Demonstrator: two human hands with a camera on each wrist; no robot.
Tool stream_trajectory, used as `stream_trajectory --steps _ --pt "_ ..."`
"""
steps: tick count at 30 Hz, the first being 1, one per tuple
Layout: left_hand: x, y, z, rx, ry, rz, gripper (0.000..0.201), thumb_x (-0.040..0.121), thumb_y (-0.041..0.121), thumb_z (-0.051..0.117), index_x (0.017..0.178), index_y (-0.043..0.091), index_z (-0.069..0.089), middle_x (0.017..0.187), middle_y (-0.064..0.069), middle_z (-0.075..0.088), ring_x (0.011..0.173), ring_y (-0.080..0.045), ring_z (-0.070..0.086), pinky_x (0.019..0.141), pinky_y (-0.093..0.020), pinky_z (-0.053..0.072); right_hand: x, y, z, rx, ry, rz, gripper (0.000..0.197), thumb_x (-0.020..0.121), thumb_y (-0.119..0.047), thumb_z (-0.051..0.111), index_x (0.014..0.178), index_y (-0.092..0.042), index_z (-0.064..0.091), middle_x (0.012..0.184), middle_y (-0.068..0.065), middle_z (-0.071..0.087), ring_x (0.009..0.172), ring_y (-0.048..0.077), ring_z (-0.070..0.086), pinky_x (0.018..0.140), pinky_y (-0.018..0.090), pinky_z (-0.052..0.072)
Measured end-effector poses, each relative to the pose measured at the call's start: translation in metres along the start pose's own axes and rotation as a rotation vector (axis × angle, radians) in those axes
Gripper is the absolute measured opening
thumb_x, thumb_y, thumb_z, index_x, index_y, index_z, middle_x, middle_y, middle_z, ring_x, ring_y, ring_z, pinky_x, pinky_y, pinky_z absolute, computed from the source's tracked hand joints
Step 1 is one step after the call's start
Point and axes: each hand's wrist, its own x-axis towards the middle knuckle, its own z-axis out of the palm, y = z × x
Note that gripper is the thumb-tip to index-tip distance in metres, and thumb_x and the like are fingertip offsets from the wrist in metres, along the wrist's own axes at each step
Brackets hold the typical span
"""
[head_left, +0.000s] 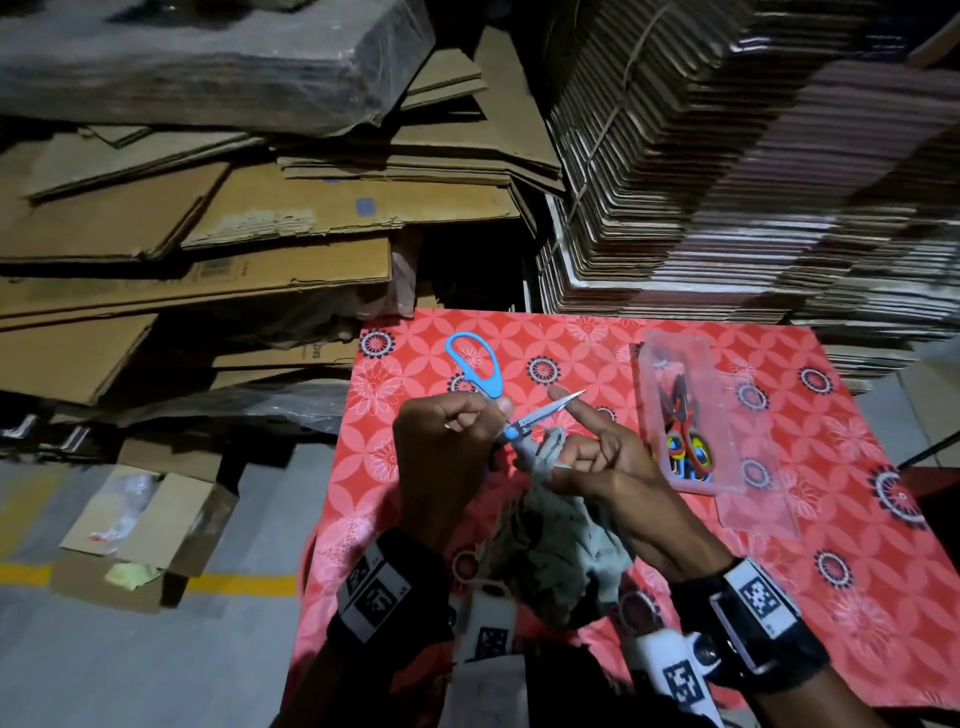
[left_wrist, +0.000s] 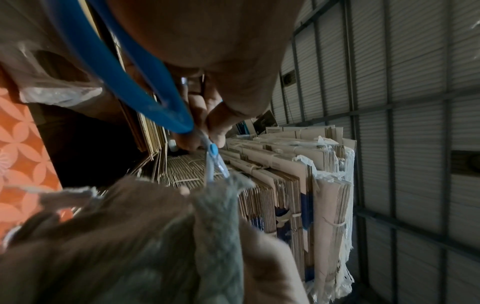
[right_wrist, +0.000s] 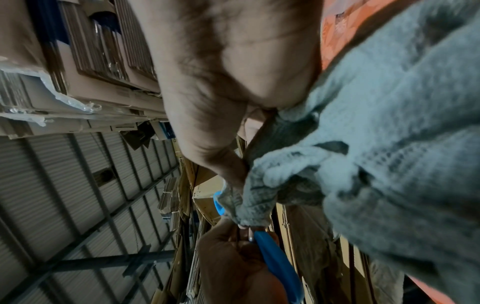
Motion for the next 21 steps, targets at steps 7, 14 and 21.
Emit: stream_trajectory --steps 7,14,21 --pt "0.008 -0.008 0.007 0.005 0.019 0.009 0.025 0.084 0.023 0.075 0.06 0.019 0.073 0.053 0.0 0.066 0.047 -0.017 0.059 0.053 -0.031 0.044 0.011 -0.017 0.003 -0.082 0.006 -0.019 0.1 0.081 0.023 0.07 0.162 -0.023 0.031 0.071 0.005 0.069 0.052 0.008 0.061 0.047 0.02 0.042" --pt "0.012 -0.014 0.008 -0.04 0.031 0.004 0.027 0.084 0.033 0.076 0.066 0.014 0.071 0.058 -0.015 0.066 0.052 -0.038 0.061 0.055 -0.053 0.052 0.021 -0.009 0.018 0.026 0.047 -0.107 0.114 0.076 0.025 0.071 0.164 -0.029 0.023 0.08 0.033 0.061 0.065 0.021 0.064 0.064 0.023 0.056" --pt "0.003 -0.018 0.006 -0.042 0.017 0.001 0.027 0.085 0.024 0.076 0.06 0.013 0.074 0.055 -0.008 0.066 0.049 -0.021 0.061 0.051 -0.037 0.049 0.016 -0.002 0.014 -0.009 -0.007 -0.025 0.101 0.075 0.017 0.073 0.16 -0.025 0.037 0.081 0.022 0.061 0.069 0.025 0.062 0.07 0.027 0.055"
